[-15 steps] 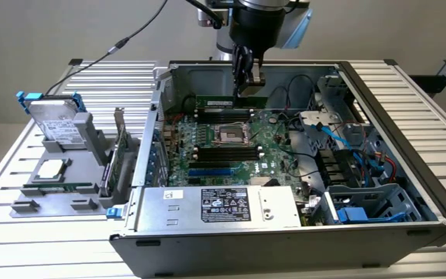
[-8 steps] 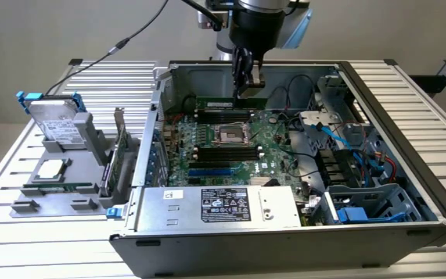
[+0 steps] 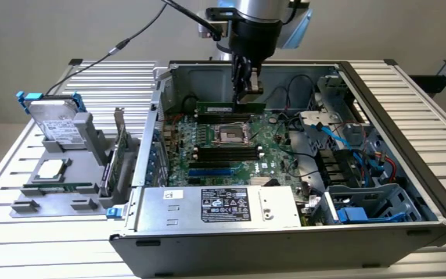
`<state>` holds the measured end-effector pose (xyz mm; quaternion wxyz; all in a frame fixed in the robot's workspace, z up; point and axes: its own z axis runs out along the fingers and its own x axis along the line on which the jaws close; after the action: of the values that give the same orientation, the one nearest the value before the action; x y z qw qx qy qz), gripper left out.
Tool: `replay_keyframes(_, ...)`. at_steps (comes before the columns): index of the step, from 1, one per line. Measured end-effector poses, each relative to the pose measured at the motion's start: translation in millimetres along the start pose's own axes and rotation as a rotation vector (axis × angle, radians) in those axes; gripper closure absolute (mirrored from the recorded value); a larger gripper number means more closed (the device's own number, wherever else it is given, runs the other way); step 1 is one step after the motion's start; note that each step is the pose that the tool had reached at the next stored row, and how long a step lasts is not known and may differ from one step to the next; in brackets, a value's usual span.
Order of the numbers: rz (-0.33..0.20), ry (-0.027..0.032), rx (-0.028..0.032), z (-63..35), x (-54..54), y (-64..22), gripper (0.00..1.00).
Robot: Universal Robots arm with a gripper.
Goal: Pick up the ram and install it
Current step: 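Insert the ram into the slot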
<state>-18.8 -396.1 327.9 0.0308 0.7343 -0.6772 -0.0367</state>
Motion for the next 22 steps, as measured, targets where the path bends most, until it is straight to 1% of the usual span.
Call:
replay_keyframes(16,0.000,0.0000,0.0002,29.0,-4.5,-3.1,0.86)
replay_keyframes(22,0.000,0.0005,0.0034,39.9,-4.4,-4.1,0.86)
